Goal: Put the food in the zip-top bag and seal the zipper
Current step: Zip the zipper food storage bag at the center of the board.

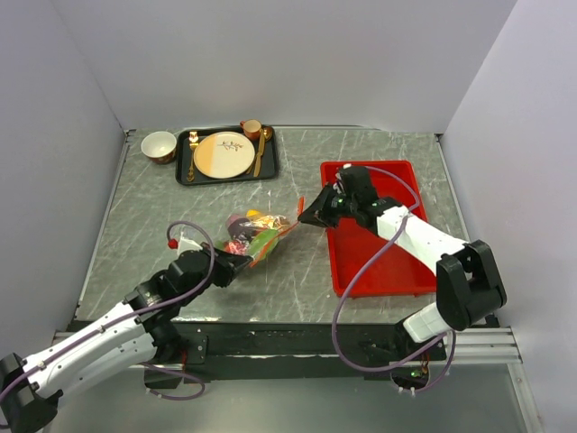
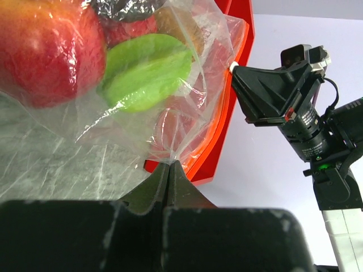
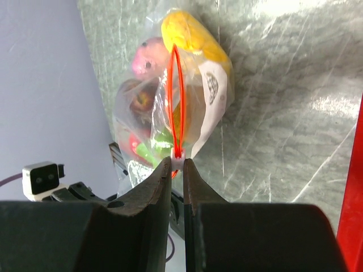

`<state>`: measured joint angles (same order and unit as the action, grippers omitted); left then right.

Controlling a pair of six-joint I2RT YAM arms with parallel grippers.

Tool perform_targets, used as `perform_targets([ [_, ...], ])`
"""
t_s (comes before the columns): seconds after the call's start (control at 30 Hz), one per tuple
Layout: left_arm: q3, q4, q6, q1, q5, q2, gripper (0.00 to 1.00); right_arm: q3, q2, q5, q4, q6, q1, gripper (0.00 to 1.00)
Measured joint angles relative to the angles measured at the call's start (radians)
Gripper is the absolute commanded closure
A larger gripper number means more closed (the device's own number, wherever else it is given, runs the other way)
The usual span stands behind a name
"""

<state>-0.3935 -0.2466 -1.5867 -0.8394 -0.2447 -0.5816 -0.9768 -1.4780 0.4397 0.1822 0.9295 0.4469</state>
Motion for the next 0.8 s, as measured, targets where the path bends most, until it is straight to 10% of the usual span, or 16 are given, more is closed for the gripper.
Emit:
perform_targets([
  [0.8,0.014,-0.073,-0.031,0.000,-0.008,0.088,0.99,-0.090,-0.082,-0.011,0.006,-0.015,-0.065,0.95],
])
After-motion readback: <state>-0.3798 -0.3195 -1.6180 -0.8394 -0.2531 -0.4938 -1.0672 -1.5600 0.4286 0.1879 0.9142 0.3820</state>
